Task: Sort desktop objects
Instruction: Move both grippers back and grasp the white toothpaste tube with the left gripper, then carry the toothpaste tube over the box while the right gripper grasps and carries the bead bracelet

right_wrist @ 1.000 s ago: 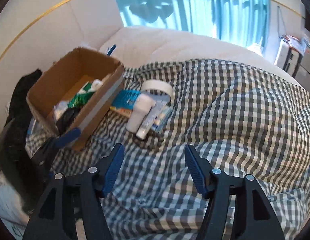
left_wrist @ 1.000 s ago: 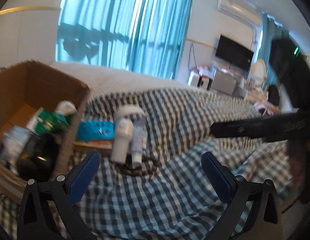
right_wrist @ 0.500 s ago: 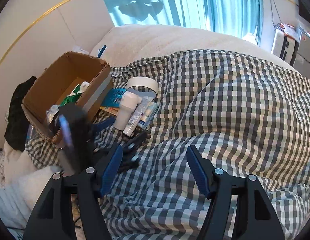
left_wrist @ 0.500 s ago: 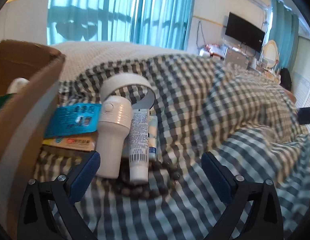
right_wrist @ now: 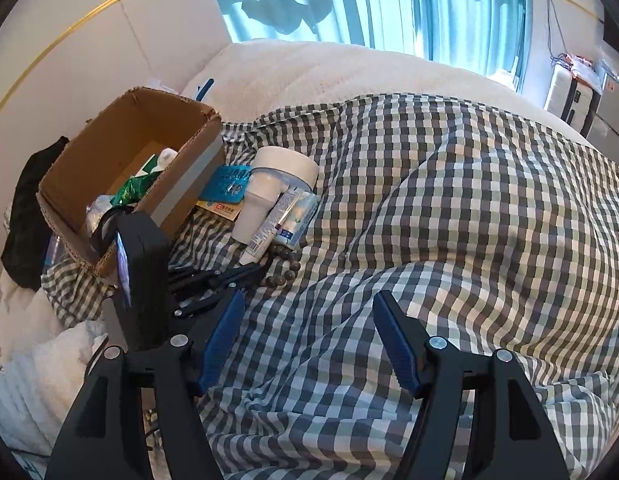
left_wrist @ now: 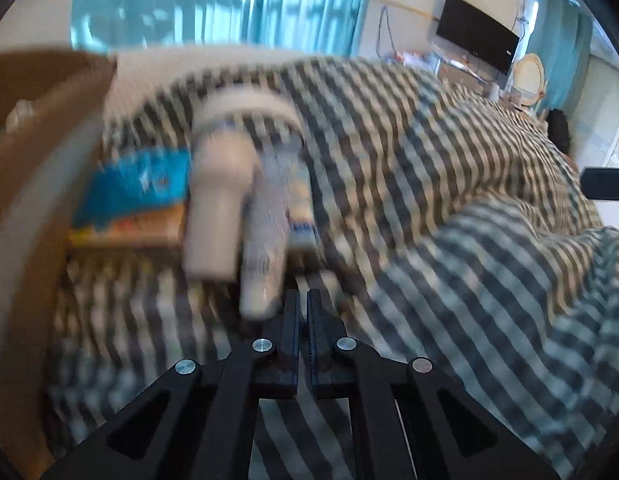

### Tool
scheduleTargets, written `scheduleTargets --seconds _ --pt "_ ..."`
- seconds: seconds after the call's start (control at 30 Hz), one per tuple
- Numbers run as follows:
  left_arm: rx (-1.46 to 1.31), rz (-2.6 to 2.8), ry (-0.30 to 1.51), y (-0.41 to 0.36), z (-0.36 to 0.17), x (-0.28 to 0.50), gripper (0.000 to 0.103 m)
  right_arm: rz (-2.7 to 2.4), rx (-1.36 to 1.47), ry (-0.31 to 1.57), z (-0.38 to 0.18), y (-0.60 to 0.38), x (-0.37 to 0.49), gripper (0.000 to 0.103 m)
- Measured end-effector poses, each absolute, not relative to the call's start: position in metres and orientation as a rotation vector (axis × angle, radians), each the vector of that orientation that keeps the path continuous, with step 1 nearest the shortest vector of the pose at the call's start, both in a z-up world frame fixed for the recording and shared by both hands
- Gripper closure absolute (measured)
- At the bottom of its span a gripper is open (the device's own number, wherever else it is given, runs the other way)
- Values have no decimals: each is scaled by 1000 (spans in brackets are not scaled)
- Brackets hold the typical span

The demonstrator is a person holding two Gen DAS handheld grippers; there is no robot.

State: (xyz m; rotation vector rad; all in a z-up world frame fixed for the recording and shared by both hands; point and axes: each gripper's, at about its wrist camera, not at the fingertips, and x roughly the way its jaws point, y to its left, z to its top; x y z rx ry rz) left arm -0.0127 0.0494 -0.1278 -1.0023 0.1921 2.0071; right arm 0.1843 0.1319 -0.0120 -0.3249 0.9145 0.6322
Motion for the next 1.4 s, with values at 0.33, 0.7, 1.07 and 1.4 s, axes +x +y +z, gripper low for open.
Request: scheduleTargets --seconds 0.33,0.7,1.07,1.4 --pt "-905 2076 262 67 -120 -21 44 628 -342 930 -21 137 186 36" --pt "-1016 2034 107 34 -128 -25 83 697 -392 986 -55 172 212 36" --pt "-1069 2098 71 2 -126 -13 83 689 -335 1241 -141 222 270 68" --pt "-1076 2087 46 6 -136 -13 83 732 -331 1129 -111 213 243 92"
